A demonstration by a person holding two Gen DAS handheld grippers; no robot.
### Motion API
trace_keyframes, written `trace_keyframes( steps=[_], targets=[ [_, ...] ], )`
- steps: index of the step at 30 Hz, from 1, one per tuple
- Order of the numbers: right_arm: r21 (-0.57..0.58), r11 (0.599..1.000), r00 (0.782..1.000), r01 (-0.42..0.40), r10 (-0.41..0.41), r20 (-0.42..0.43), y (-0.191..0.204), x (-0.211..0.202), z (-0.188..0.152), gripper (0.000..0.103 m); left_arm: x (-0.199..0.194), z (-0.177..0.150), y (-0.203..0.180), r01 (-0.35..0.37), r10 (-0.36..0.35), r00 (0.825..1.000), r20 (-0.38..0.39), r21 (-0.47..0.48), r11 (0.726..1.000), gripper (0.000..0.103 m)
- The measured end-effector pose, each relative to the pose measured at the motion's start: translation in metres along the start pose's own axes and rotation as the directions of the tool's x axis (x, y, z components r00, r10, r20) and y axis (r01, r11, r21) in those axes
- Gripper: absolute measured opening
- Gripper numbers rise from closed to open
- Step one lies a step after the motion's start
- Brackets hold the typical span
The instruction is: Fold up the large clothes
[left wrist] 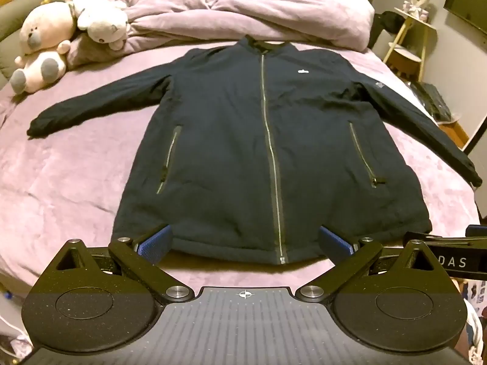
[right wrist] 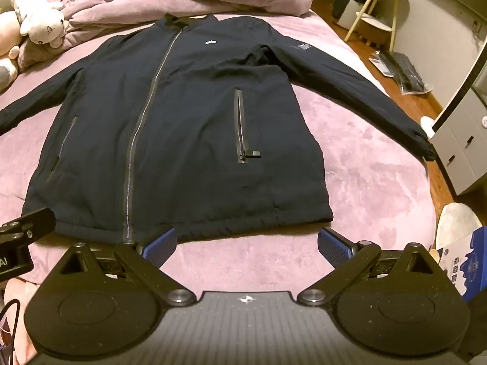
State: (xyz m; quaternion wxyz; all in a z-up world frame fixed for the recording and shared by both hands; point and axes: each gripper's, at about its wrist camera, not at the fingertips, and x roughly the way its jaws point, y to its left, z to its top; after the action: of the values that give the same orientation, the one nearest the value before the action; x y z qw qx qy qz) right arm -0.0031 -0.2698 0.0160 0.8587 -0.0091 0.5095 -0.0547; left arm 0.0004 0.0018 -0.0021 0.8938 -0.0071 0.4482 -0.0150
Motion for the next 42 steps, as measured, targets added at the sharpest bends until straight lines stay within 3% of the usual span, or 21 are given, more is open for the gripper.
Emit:
trace_keyframes(
  steps=[42],
  targets=[
    [0.021,1.000,1.000,-0.002,0.003,-0.024,-0.0035,0.0068,-0.0047,0.099,0.0055,-0.0029,-0.0011,0.012,-0.012,1.000,-0.018,-0.017,1.000,0.103]
  ],
)
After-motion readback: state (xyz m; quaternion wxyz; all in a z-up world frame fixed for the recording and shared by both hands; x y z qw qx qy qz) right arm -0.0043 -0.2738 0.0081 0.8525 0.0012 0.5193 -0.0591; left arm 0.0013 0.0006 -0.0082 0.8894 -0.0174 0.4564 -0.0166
